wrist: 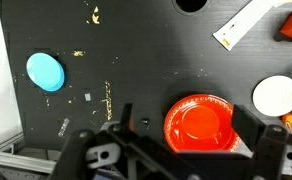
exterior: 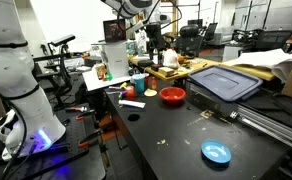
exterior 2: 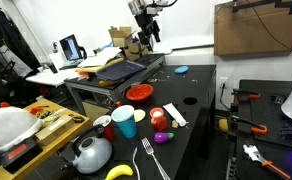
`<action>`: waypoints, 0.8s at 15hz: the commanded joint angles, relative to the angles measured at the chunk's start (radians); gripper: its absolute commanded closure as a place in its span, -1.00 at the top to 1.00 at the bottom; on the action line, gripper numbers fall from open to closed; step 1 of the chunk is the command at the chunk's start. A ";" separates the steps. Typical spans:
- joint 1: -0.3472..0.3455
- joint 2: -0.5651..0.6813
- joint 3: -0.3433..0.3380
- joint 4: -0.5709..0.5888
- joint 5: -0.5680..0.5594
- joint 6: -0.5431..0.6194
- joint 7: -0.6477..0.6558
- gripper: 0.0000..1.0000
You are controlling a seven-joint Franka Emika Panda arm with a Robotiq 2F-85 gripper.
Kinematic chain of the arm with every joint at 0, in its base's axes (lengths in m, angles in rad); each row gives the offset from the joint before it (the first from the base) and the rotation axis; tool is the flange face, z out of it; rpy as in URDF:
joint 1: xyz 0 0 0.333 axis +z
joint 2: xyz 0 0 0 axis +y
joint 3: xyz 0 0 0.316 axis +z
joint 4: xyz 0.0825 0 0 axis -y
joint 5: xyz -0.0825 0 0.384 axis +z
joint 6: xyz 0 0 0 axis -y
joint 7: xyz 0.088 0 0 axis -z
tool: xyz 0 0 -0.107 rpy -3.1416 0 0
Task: Move the blue plastic saucer to the far right of the table
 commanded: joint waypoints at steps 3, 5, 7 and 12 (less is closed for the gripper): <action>-0.014 0.008 0.015 0.002 -0.002 -0.003 0.002 1.00; -0.011 0.007 0.016 0.001 -0.005 0.003 0.007 1.00; -0.010 -0.001 0.024 0.009 0.025 0.011 0.002 1.00; -0.011 -0.018 0.045 0.025 0.115 0.012 -0.003 1.00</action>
